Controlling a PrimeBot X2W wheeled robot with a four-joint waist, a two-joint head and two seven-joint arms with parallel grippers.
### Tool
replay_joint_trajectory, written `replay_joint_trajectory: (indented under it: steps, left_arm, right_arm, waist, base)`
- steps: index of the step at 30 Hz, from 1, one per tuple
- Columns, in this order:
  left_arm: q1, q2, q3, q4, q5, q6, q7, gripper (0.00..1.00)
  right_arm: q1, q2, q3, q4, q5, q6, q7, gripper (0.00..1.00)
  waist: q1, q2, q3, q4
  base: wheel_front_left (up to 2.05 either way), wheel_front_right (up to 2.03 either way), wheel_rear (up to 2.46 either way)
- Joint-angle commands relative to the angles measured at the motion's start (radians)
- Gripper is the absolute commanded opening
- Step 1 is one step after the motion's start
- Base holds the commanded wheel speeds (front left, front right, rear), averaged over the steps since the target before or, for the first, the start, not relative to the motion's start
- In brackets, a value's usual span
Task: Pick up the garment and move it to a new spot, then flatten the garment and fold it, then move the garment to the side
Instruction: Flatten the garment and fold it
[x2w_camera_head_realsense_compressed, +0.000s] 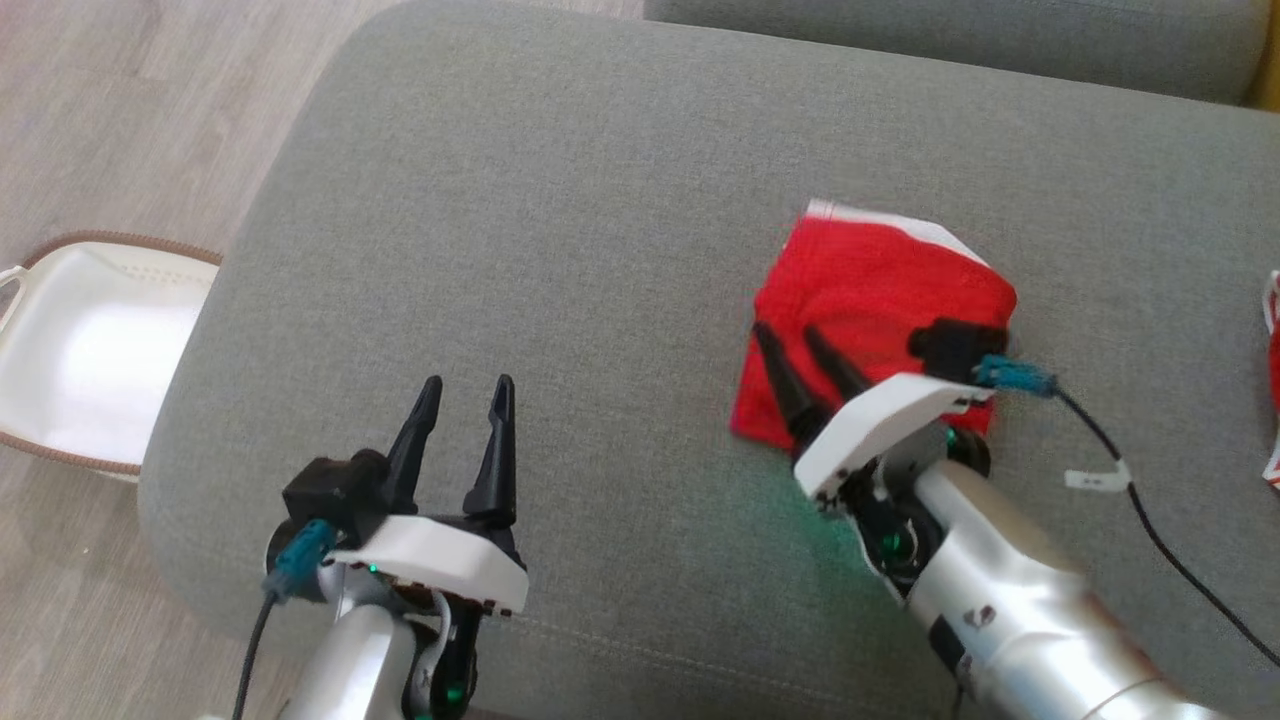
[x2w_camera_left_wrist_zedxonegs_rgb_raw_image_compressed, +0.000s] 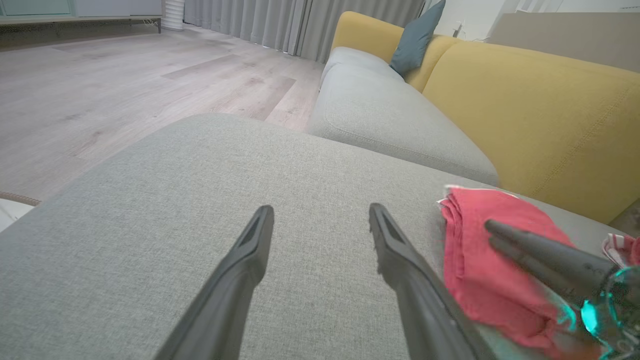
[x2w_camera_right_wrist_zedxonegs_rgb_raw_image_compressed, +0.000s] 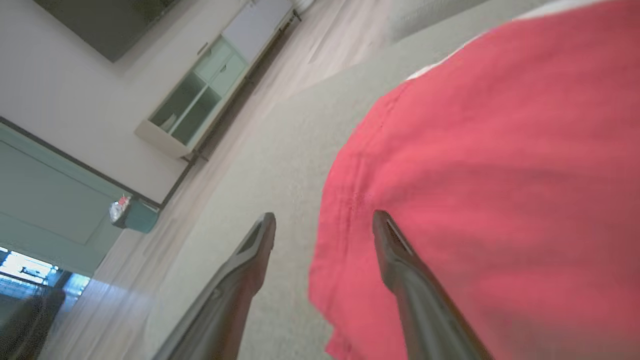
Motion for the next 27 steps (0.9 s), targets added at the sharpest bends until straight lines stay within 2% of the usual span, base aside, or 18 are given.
replay_joint_trajectory:
  steps: [1,6,16,21,24,27]
  left_arm:
    - [-0.037,0.008,0.031,-0.026,-0.004,0.01,-0.006,1.0]
    - [-0.037,0.008,0.036,-0.021,-0.001,0.011,-0.006,1.0]
    - [-0.029,0.008,0.06,-0.026,0.013,0.006,-0.006,1.0]
    - [-0.023,0.008,0.076,-0.043,0.021,0.004,-0.006,1.0]
    - [-0.025,0.008,0.091,-0.072,0.019,0.005,-0.006,1.0]
    - [-0.031,0.008,0.108,-0.106,0.016,0.006,-0.006,1.0]
  right_arm:
    - [-0.035,0.012,0.047,-0.008,0.017,0.007,0.012,1.0]
    - [-0.043,0.012,0.13,0.032,0.054,0.007,0.041,1.0]
    - [-0.099,0.012,0.143,0.101,0.038,0.007,-0.063,1.0]
    - [-0.111,-0.023,0.102,0.102,-0.019,0.007,-0.122,1.0]
    - [-0.111,-0.064,0.068,0.093,-0.11,0.007,-0.137,1.0]
    - [-0.089,-0.098,-0.052,0.021,-0.225,0.007,-0.138,1.0]
  waist:
    - [0.0,0.0,-0.001,0.0]
    - [0.0,0.0,-0.012,-0.011]
    - [0.0,0.0,-0.044,-0.085]
    - [0.0,0.0,-0.07,-0.158]
    - [0.0,0.0,-0.075,-0.195]
    - [0.0,0.0,-0.07,-0.23]
  base:
    - [0.0,0.0,0.0]
    - [0.0,0.0,0.0]
    - [0.0,0.0,0.0]
    - [0.0,0.0,0.0]
    - [0.0,0.0,0.0]
    - [0.0,0.0,0.0]
